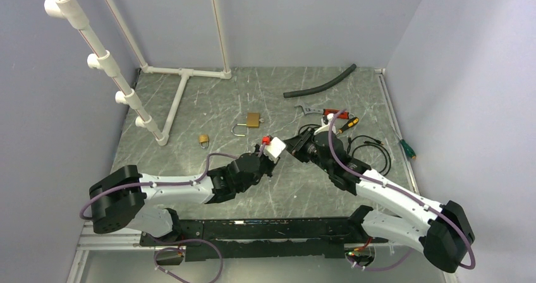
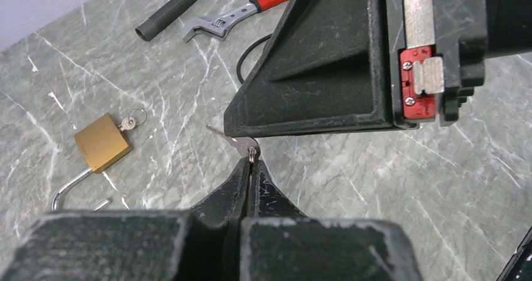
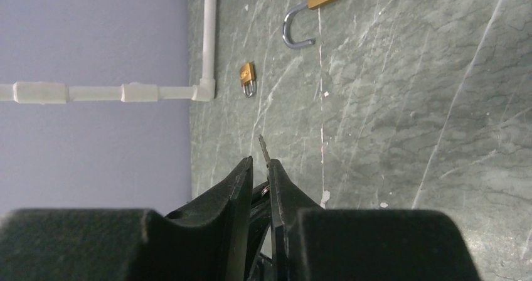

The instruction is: Unlock with the key

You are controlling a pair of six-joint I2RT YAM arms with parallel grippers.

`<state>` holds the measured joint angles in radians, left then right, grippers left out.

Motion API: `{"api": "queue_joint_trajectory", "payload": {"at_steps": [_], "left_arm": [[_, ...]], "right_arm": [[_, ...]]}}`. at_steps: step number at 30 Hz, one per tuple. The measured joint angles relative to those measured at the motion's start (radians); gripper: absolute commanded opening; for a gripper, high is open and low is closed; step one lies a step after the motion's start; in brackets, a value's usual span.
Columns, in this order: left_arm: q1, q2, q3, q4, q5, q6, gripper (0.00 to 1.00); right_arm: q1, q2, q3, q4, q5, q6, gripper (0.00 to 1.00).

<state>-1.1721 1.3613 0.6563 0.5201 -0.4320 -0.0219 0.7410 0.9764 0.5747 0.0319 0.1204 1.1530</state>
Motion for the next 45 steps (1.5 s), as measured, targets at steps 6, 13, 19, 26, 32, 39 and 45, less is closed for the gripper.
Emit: {"api": "queue_joint_trajectory", "payload": {"at_steps": [6, 13, 19, 26, 32, 39, 45], "left_arm": [[0.000, 0.009, 0.000, 0.014, -0.013, 0.000, 0.00], [0.000, 0.009, 0.000, 0.020, -0.028, -0.001, 0.00], [0.000, 0.009, 0.000, 0.020, -0.029, -0.001, 0.00], [0.000, 0.009, 0.000, 0.018, -0.028, -0.001, 0.00], [0.000, 0.009, 0.000, 0.018, -0.029, -0.001, 0.08], [0.000, -0.017, -0.011, 0.013, -0.008, -0.016, 0.70], [0.000, -0.137, -0.015, -0.112, 0.062, -0.030, 0.76]], "right_arm": [[0.002, 0.013, 0.000, -0.002, 0.000, 0.000, 0.17], [0.002, 0.020, 0.000, -0.003, -0.001, -0.005, 0.16], [0.002, 0.045, 0.000, 0.016, -0.014, -0.008, 0.12], [0.002, 0.051, 0.000, 0.028, -0.018, -0.013, 0.00], [0.002, 0.056, 0.000, 0.031, -0.018, -0.027, 0.00], [0.002, 0.050, -0.004, 0.032, -0.023, -0.077, 0.00], [0.005, -0.016, -0.032, 0.032, -0.022, -0.137, 0.00]]}}
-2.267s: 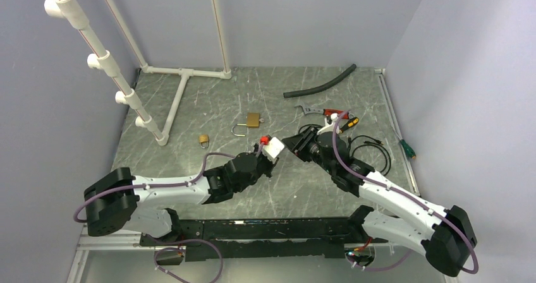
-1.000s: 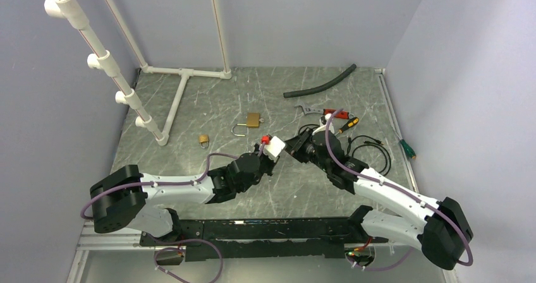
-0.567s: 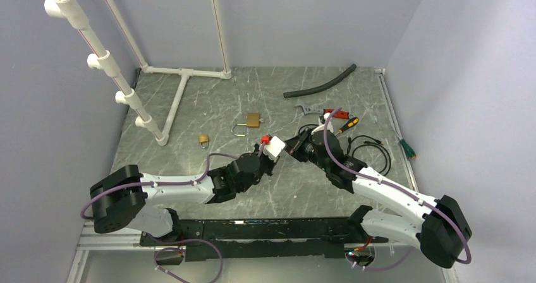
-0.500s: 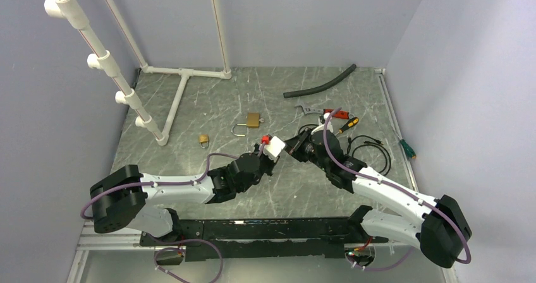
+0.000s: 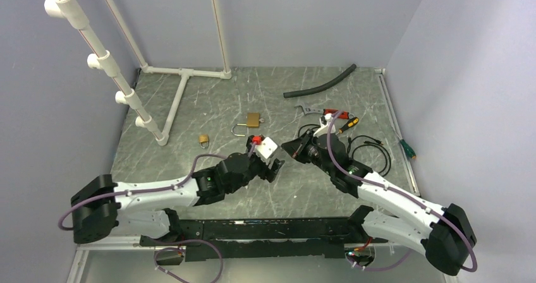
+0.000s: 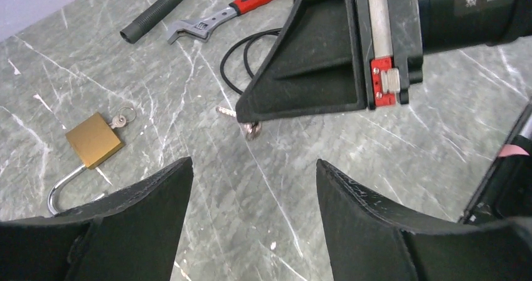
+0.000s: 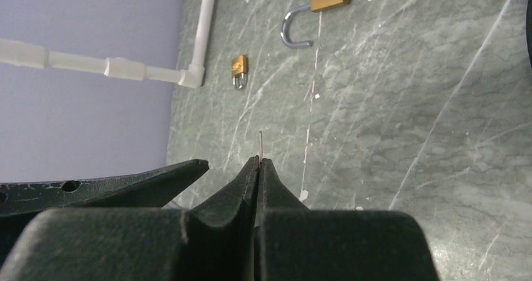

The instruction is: Unlock with the key

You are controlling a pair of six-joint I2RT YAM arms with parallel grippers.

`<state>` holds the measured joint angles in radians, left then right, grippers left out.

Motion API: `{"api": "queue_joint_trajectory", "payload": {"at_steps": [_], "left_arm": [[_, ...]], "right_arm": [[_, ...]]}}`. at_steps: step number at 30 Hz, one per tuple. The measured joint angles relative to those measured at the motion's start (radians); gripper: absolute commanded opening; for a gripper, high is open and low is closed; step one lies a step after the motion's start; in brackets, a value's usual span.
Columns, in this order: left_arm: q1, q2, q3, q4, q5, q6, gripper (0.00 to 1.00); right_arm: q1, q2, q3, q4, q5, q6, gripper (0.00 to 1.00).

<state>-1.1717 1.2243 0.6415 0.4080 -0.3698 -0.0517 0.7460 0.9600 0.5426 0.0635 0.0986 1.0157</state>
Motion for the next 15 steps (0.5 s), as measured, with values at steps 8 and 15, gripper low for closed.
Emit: {"api": "queue_joint_trajectory", "payload": {"at_steps": [8, 15], "left_arm": [[0.009, -0.243, 0.017, -0.293, 0.090, -0.068, 0.71], [0.105, -0.411, 0.111, -0.553, 0.183, -0.129, 0.67]], "right_arm": [[0.000, -0.068, -0.024, 0.061, -0.034, -0.106, 0.00], [0.000, -0.131, -0.092, 0.224, -0.195, -0.203, 0.00]]}}
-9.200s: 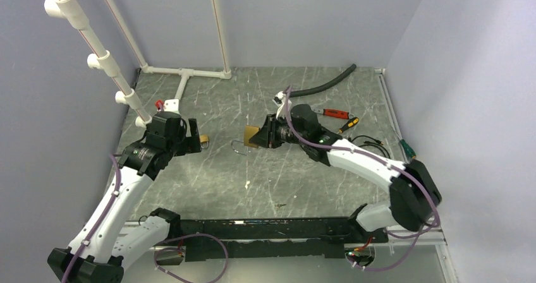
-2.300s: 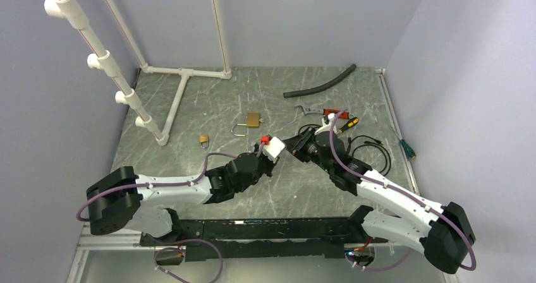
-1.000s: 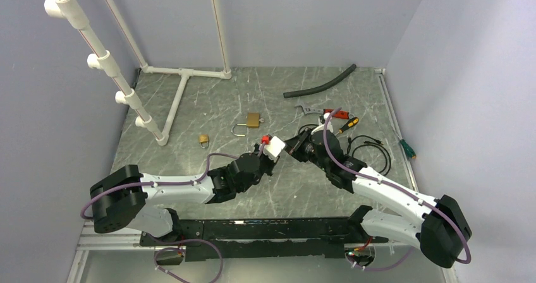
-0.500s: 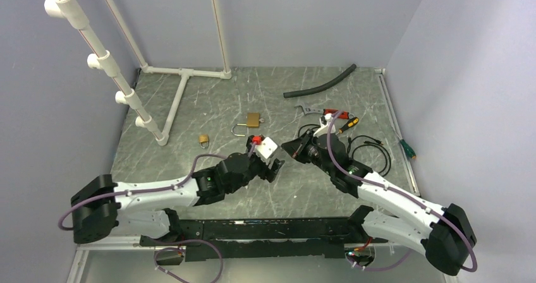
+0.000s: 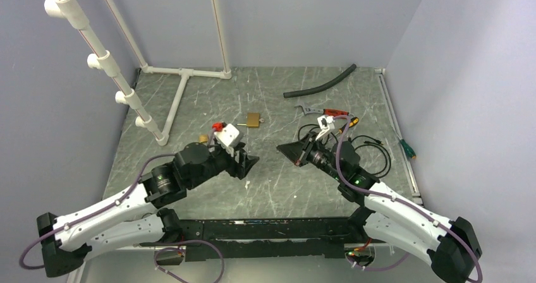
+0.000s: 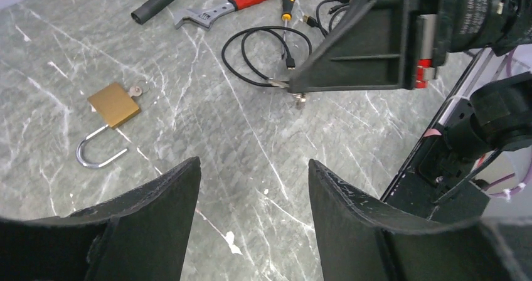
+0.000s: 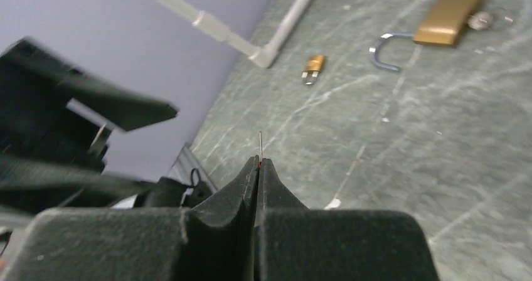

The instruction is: Unlock with the key

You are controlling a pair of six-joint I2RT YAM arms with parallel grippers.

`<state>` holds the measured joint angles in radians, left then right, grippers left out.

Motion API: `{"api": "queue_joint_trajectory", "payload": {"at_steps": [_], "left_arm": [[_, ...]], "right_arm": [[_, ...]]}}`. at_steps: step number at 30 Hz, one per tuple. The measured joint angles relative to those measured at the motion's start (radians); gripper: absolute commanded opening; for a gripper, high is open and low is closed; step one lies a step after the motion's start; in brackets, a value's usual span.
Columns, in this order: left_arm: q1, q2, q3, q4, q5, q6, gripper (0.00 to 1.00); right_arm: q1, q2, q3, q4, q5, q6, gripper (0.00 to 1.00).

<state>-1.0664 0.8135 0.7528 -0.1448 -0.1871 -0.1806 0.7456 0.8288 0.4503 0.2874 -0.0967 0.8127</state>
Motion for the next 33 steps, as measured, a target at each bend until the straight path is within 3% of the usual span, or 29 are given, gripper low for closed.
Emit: {"api": "queue_joint_trajectory", "payload": {"at_steps": [10, 16, 22, 33], "left_arm": [[0.174, -0.032, 0.053, -0.192, 0.141, -0.114, 0.69], [0.286, 0.131, 0.198, -0.375, 0.040, -0.237, 0.74], [0.406, 0.275, 0.235, -0.533, -0.049, -0.304, 0.93], [0.735, 0.524, 0.235, -0.588, 0.037, -0.294, 0.90]], "right_arm": [[0.000, -0.071, -0.026, 0.169, -0.239, -0.088, 0.00], [0.000, -0.087, -0.030, 0.180, -0.280, -0.106, 0.00], [0.000, -0.103, -0.038, 0.170, -0.283, -0.114, 0.00], [0.000, -0.124, -0.045, 0.104, -0.270, -0.128, 0.00]]}}
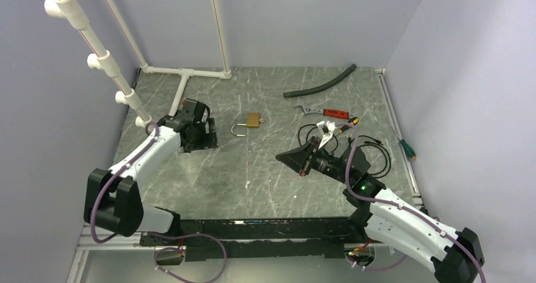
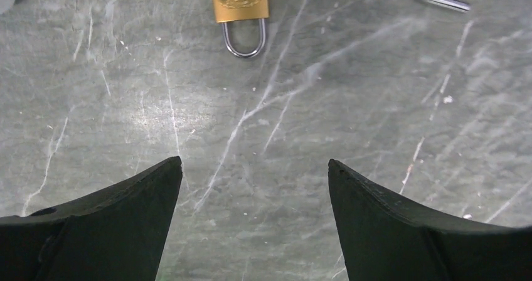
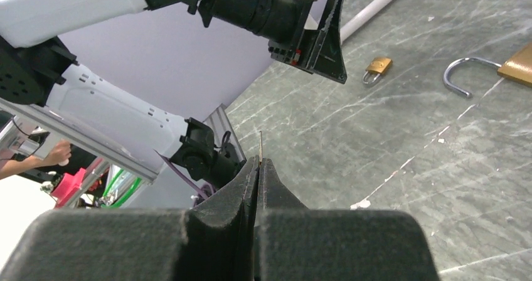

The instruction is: Unlock with the key

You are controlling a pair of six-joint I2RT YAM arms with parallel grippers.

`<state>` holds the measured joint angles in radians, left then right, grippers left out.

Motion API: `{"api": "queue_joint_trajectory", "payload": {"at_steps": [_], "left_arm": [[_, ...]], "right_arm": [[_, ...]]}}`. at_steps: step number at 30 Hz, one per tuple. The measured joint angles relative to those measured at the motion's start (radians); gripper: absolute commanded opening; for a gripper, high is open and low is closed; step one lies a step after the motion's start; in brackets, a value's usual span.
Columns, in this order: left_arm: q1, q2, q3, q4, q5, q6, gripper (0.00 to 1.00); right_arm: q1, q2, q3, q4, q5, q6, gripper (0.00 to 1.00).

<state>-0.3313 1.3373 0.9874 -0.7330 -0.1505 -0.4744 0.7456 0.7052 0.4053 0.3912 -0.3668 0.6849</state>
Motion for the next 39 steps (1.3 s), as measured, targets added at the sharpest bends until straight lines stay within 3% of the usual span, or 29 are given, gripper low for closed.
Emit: {"api": "queue_joint_trajectory", "payload": {"at_steps": [5, 11, 17, 20, 25, 27, 33, 39], "left_arm": [[0.019, 0.088, 0.003, 0.036, -0.035, -0.020, 0.89], [0.032, 0.370, 0.128, 0.083, -0.097, -0.010, 0.85], [0.087, 0.453, 0.150, 0.155, -0.084, 0.032, 0.82], [0.116, 0.484, 0.177, 0.182, -0.063, 0.052, 0.74], [0.131, 0.539, 0.237, 0.217, -0.014, 0.077, 0.39], [0.131, 0.545, 0.243, 0.229, 0.000, 0.090, 0.32], [0.115, 0.532, 0.223, 0.264, 0.043, 0.140, 0.30], [-0.069, 0.503, 0.192, 0.240, 0.043, 0.201, 0.31]], "right_arm": [[0.000, 0.016, -0.014, 0.000, -0.002, 0.003, 0.00], [0.000, 0.006, -0.015, -0.018, -0.002, 0.003, 0.00], [0.000, -0.031, -0.028, -0.050, -0.003, 0.003, 0.00], [-0.001, -0.033, -0.036, -0.056, -0.006, 0.004, 0.00], [-0.001, -0.032, -0.038, -0.080, -0.009, 0.001, 0.00], [-0.001, -0.031, -0.038, -0.097, -0.009, -0.005, 0.00], [-0.001, -0.019, -0.032, -0.143, -0.001, -0.030, 0.00], [-0.001, 0.010, -0.023, -0.159, -0.001, -0.036, 0.00]]}}
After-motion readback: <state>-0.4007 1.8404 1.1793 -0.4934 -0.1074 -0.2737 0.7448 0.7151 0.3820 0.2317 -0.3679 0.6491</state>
